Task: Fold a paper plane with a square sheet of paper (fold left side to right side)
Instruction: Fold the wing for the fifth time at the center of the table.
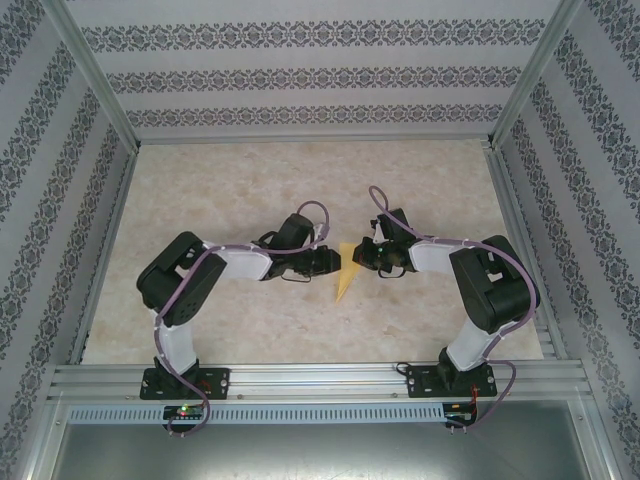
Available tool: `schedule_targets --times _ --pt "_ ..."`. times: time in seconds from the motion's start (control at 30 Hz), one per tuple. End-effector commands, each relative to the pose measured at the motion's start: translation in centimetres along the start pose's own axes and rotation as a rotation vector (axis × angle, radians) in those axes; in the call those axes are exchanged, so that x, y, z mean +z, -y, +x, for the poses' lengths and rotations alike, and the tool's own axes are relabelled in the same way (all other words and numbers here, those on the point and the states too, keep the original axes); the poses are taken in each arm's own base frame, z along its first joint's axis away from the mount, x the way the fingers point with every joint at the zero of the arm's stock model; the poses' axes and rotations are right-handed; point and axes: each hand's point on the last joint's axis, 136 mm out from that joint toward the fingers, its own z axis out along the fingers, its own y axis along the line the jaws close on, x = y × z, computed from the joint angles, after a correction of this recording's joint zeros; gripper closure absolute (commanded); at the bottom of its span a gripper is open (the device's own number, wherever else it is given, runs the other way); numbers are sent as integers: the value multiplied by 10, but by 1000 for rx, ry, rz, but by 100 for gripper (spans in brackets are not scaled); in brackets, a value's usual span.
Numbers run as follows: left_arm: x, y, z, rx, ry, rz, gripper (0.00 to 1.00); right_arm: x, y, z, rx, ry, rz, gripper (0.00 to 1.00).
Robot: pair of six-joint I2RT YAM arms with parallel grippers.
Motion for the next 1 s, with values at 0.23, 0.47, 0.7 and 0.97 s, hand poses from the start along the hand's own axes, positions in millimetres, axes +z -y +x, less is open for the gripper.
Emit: schedule_targets --times 0.23,0.47,0.7,0.97 --pt "0 42 37 38 -134 146 82 4 50 35 50 -99 169 100" --pt "17 38 47 25 -178 136 84 4 49 34 48 -98 170 100" --pt "27 17 61 -9 -207 95 84 5 48 34 44 -102 172 100" --pt "34 8 71 -31 -227 84 84 5 48 34 42 -107 177 100"
